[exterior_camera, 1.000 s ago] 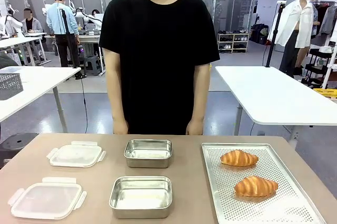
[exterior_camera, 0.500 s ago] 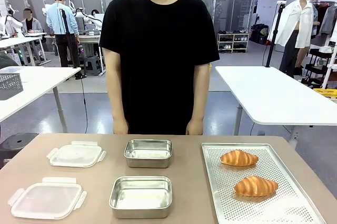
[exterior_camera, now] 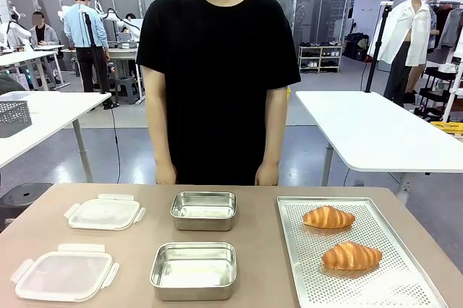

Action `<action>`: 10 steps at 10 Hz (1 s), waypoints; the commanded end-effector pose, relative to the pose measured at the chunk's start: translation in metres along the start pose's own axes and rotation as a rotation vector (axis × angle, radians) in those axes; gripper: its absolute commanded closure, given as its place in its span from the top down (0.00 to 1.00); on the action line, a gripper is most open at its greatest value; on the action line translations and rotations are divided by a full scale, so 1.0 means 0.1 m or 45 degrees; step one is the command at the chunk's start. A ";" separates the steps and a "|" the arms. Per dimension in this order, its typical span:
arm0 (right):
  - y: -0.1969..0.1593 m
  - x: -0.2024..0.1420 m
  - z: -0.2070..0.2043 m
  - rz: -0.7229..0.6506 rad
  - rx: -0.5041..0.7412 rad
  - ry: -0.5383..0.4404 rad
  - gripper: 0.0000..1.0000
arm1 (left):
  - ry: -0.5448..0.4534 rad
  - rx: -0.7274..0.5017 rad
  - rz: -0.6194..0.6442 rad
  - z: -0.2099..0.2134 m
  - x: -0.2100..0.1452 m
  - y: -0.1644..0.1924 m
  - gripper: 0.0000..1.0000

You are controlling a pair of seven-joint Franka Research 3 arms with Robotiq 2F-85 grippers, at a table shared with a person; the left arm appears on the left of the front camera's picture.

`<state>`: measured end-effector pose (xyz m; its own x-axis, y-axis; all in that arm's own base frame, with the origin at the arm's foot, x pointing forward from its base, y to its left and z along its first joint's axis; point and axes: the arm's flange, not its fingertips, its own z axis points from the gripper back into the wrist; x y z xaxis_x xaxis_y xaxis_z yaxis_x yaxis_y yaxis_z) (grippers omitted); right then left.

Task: Place the bread into the airtight container.
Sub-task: Pick up a Butter Roll and place it into an empty Airtight Container.

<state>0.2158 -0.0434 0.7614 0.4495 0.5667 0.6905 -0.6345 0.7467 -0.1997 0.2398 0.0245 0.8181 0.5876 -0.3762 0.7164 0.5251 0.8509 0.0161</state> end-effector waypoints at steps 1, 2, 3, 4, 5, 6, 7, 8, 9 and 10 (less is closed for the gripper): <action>0.00 0.00 0.00 0.000 0.000 0.000 1.00 | -0.001 -0.003 -0.001 0.00 0.01 0.01 1.00; 0.07 0.17 -0.07 0.243 0.036 0.077 1.00 | -0.001 -0.003 -0.001 0.00 0.01 0.01 1.00; 0.11 0.31 -0.32 0.556 0.049 0.223 1.00 | -0.001 -0.003 -0.001 0.00 0.01 0.01 1.00; 0.14 0.40 -0.57 0.688 0.117 0.292 1.00 | -0.001 -0.003 -0.001 0.00 0.01 0.01 1.00; 0.18 0.46 -0.88 0.761 0.190 0.351 1.00 | -0.001 -0.003 -0.001 0.00 0.01 0.01 1.00; 0.25 0.46 -1.22 0.841 0.253 0.429 1.00 | -0.001 -0.003 -0.001 0.00 0.01 0.01 1.00; 0.33 0.44 -1.62 0.875 0.334 0.511 1.00 | -0.001 -0.003 -0.001 0.00 0.01 0.01 1.00; 0.37 0.39 -1.94 0.883 0.405 0.521 1.00 | -0.001 -0.003 -0.001 0.00 0.01 0.01 1.00; 0.40 0.29 -2.25 0.916 0.419 0.560 1.00 | -0.001 -0.003 -0.001 0.00 0.01 0.01 1.00; 0.40 0.19 -2.54 0.914 0.419 0.577 1.00 | -0.001 -0.003 -0.001 0.00 0.01 0.01 1.00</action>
<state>0.3502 0.0883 0.6022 0.0548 0.9890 0.1376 -0.9783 0.0807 -0.1908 0.2406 0.0248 0.8178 0.5892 -0.3753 0.7156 0.5239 0.8517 0.0153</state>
